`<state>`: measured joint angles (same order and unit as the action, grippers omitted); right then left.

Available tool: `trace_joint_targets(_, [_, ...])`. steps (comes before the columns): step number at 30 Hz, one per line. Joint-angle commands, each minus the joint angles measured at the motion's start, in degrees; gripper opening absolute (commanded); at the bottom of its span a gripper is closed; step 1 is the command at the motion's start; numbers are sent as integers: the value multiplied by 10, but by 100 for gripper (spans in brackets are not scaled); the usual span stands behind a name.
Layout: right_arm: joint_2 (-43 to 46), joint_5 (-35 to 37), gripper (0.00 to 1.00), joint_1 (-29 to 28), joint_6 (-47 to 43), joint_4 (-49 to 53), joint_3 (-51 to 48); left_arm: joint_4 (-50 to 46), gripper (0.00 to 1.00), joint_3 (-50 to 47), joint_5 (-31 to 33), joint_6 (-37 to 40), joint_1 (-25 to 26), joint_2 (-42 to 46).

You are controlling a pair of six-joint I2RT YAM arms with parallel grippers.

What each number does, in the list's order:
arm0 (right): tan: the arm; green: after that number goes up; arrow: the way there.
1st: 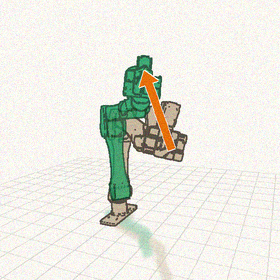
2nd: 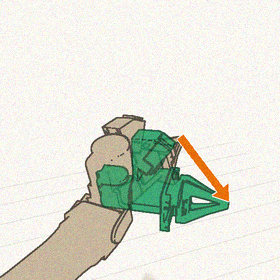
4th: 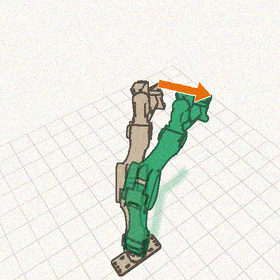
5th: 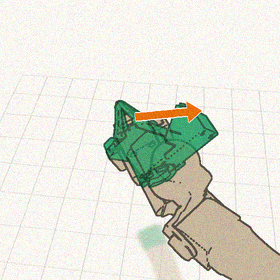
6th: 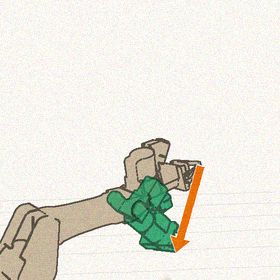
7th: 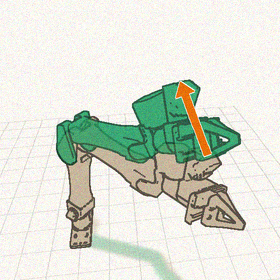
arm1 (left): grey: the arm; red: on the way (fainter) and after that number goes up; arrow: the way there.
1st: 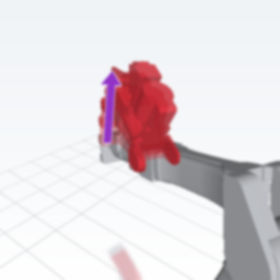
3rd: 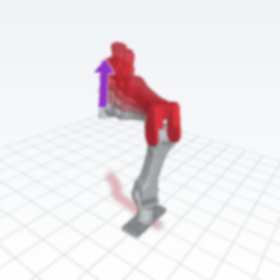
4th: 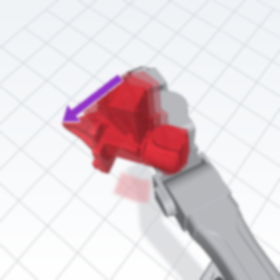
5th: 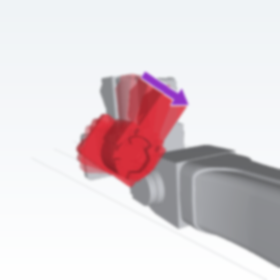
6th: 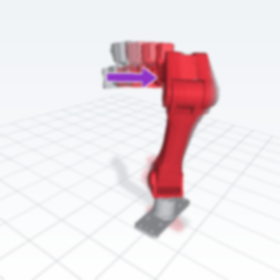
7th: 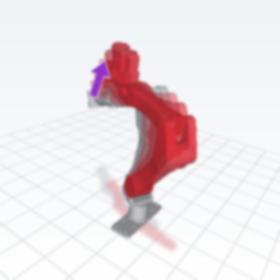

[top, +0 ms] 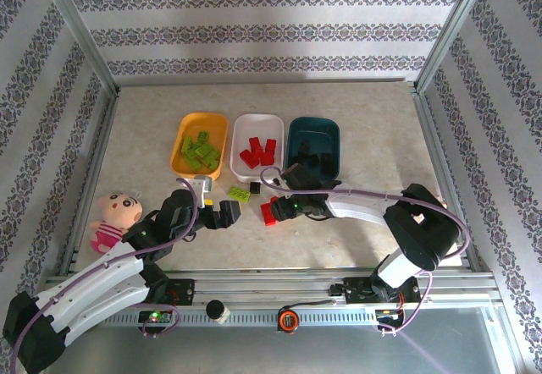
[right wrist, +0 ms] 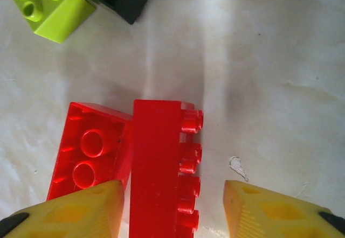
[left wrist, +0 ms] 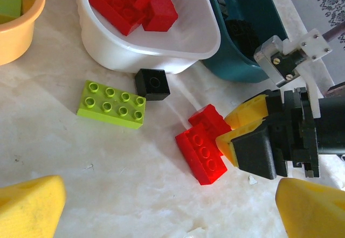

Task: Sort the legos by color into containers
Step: Pick up the lego from the bottom-center of the table.

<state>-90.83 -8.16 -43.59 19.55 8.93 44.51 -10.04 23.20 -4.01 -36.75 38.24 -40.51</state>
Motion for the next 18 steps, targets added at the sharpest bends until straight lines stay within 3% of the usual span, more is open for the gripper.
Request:
trace_joint_targets(1, [-9,11,50,9,4,-5,15,-7,100,-4,3,-4,-3,6])
trace_joint_targets(8, [-11,3,30,15,5,-6,5,-8,100,-4,5,-3,-3,6])
trace_joint_targets(12, [43,0,21,18,-2,15,3,-18,100,3,8,4,-3,5])
trace_joint_targets(18, [104,-6,17,21,-6,35,60,-20,100,8,21,18,-3,-3])
